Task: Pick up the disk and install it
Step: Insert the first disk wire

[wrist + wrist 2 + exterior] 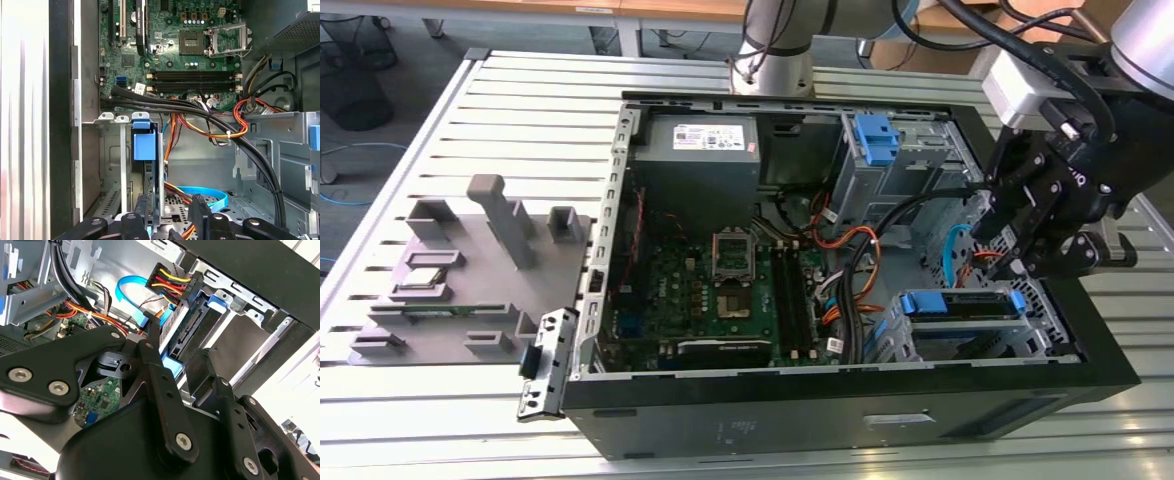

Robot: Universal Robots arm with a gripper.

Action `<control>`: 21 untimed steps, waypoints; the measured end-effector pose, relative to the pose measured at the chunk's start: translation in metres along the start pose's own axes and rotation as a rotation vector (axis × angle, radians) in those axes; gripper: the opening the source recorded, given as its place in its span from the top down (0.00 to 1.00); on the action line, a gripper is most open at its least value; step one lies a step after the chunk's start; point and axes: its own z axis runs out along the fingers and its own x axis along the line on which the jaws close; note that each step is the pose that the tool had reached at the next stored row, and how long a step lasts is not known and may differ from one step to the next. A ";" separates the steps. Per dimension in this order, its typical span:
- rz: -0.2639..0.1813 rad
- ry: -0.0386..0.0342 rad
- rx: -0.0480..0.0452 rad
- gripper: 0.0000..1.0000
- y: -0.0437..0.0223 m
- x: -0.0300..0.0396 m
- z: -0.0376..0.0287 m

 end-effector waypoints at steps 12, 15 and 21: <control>0.000 0.0000 0.0000 0.52 -0.0005 -0.0020 0.0026; 0.000 -0.0001 0.0000 0.52 -0.0006 -0.0024 0.0030; 0.000 -0.0001 0.0000 0.52 -0.0017 -0.0074 0.0046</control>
